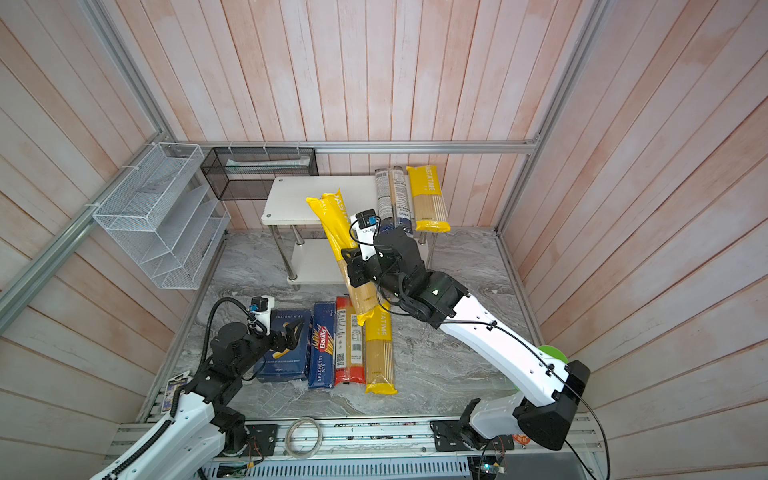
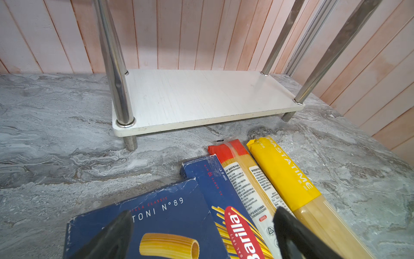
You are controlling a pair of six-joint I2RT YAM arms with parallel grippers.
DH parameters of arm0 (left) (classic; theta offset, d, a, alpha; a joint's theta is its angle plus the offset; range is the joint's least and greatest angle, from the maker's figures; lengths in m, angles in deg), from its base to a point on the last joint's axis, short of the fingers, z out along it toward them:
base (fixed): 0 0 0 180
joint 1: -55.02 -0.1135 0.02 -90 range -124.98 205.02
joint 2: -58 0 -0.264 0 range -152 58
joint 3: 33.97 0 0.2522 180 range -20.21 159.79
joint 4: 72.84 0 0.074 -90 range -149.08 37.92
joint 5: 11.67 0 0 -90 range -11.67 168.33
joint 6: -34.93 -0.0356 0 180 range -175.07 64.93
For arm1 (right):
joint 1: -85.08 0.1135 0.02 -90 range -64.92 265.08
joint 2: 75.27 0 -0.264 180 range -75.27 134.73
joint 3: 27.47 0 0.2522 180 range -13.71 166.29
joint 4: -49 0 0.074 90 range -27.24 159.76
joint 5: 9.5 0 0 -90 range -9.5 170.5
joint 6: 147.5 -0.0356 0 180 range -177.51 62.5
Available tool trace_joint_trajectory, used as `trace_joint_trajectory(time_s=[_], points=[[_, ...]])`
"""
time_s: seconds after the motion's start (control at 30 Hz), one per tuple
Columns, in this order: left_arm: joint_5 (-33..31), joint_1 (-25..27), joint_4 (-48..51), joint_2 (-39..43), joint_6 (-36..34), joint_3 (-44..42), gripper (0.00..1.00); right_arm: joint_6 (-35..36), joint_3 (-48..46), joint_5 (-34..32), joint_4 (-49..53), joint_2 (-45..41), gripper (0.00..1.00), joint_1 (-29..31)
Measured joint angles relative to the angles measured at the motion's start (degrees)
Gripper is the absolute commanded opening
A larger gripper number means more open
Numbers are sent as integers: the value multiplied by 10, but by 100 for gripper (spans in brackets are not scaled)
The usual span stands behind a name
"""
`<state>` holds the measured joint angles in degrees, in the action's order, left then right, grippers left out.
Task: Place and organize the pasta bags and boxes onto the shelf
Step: 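Raise the held yellow bag toward the shelf top with the right gripper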
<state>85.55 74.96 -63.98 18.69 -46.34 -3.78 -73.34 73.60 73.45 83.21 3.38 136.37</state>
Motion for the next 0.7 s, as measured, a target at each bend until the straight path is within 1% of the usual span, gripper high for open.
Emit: trace_joint_trajectory(time_s=[0.13, 0.4, 0.7], points=[[0, 0, 0, 0, 0, 0, 99, 8, 27, -10, 1, 30, 6, 0], [0, 0, 0, 4, 0, 0, 100, 24, 123, -26, 6, 90, 6, -6], [0, 0, 0, 4, 0, 0, 100, 36, 193, -30, 6, 134, 6, -34]])
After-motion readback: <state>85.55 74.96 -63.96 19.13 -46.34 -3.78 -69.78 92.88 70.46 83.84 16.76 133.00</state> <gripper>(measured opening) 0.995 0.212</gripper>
